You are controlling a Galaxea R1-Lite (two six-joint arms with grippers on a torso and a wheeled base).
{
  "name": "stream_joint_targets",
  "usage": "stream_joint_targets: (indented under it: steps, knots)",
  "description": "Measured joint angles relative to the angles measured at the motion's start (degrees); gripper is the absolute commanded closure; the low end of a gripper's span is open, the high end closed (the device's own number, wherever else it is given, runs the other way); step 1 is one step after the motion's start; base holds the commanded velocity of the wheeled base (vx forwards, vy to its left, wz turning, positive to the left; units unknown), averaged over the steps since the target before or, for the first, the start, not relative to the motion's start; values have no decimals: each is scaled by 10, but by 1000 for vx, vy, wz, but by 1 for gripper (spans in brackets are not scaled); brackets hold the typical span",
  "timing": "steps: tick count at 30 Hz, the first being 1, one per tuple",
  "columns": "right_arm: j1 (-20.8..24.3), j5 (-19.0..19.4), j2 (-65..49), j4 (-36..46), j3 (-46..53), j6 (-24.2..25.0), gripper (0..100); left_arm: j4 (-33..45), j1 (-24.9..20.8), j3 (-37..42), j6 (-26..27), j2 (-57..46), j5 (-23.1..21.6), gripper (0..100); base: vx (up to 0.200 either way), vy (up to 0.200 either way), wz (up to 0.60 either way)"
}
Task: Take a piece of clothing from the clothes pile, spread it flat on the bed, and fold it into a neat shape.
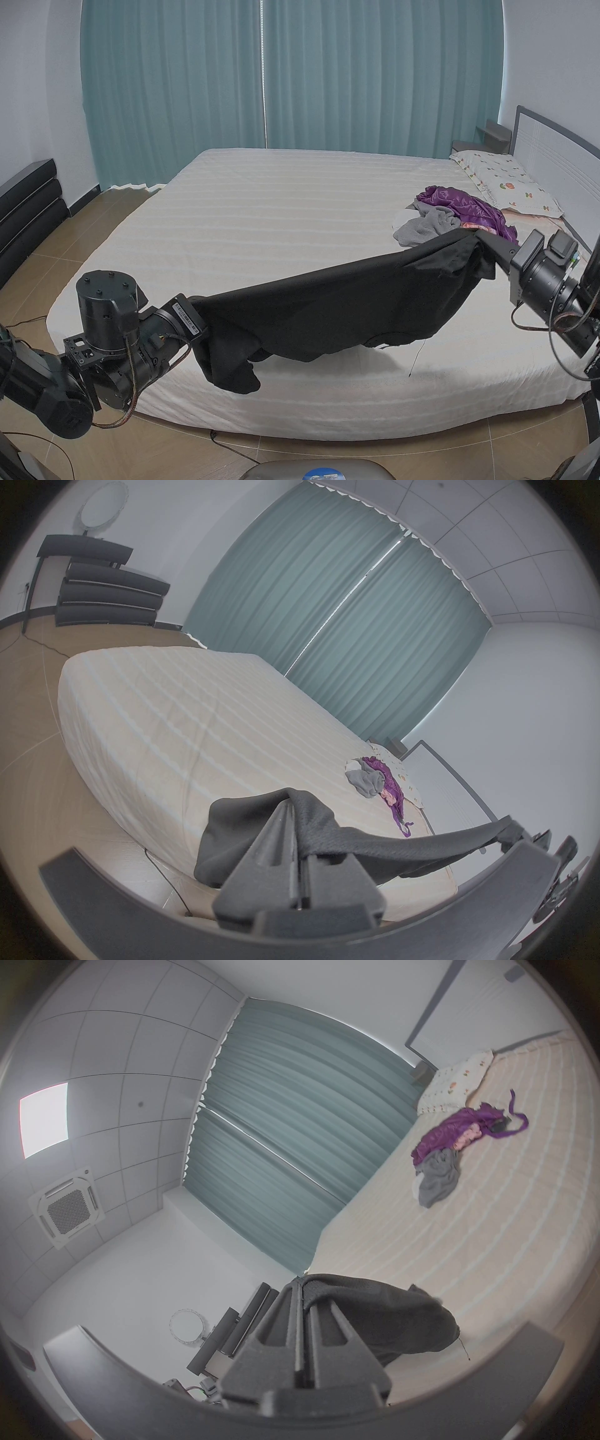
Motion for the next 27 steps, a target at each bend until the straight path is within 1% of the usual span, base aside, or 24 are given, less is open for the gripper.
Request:
stream_joint_targets:
  steps: [6,10,13,19,27]
  knots:
    - [-8,1,-58,103,-105,-19,100,38,-1,-28,14,-24,5,100,0,0,0]
    - [-18,2,-65,161,-199,-29,100,95,5,-80,16,-30,5,100,0,0,0]
    - [-25,2,-48,189,-260,-36,100,130,9,-132,9,-24,4,100,0,0,0]
    - [-36,-1,35,212,-337,-53,100,166,19,-206,-4,21,2,100,200,0,0]
    - [-50,-21,178,220,-439,-62,100,181,44,-286,-9,114,-25,100,200,0,0]
